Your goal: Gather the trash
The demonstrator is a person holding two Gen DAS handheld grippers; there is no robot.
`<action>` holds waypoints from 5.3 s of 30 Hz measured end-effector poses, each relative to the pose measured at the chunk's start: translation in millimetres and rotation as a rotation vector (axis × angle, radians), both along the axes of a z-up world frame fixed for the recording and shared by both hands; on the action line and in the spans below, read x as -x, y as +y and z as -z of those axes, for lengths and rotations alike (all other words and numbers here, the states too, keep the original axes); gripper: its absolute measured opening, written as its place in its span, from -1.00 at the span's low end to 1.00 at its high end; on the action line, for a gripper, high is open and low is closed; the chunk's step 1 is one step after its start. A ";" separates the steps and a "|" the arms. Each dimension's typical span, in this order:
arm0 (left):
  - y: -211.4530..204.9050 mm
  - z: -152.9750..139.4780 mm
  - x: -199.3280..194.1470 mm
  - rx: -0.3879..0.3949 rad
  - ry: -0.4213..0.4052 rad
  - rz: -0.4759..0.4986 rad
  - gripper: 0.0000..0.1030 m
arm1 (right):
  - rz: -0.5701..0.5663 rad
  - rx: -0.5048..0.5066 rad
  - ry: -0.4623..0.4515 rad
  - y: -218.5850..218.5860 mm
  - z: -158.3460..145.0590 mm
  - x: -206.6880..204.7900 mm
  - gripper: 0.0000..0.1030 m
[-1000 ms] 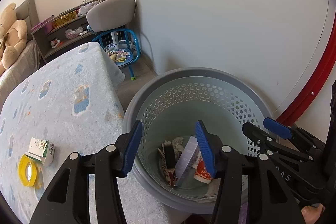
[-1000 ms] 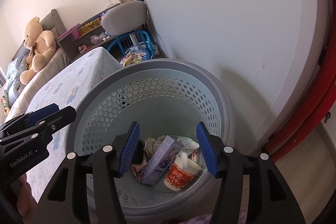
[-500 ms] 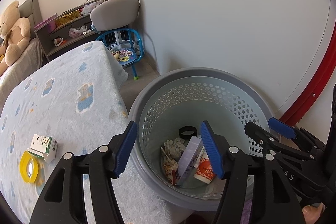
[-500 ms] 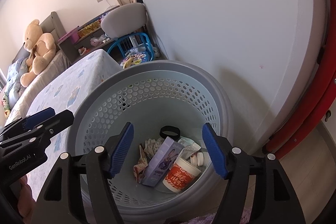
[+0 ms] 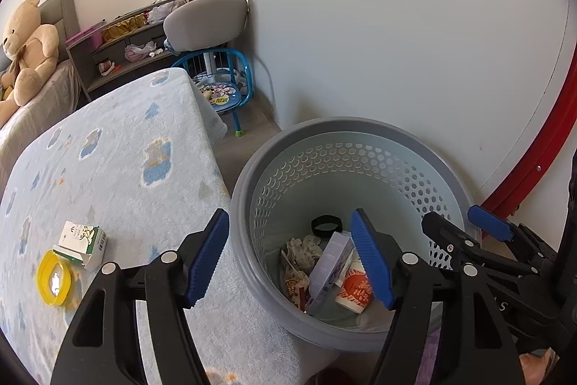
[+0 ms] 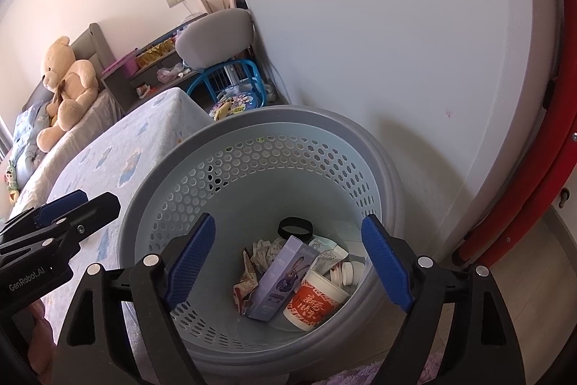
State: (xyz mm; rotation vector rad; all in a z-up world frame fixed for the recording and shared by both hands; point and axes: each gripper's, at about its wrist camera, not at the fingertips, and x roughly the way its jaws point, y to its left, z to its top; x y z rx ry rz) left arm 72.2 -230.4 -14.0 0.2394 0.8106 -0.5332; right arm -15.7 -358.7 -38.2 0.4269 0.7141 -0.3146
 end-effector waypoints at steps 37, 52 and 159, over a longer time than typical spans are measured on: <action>174.2 -7.1 15.1 0.000 -0.004 -0.263 0.34 | -0.131 0.021 -0.017 88.1 -25.4 4.6 0.74; 262.0 -0.4 1.5 0.013 -0.001 -0.425 0.34 | -0.379 0.018 0.009 178.0 -28.8 -59.2 0.75; 270.4 67.6 -99.9 0.079 0.196 -0.513 0.36 | -0.501 -0.056 0.139 234.7 1.5 -130.9 -0.10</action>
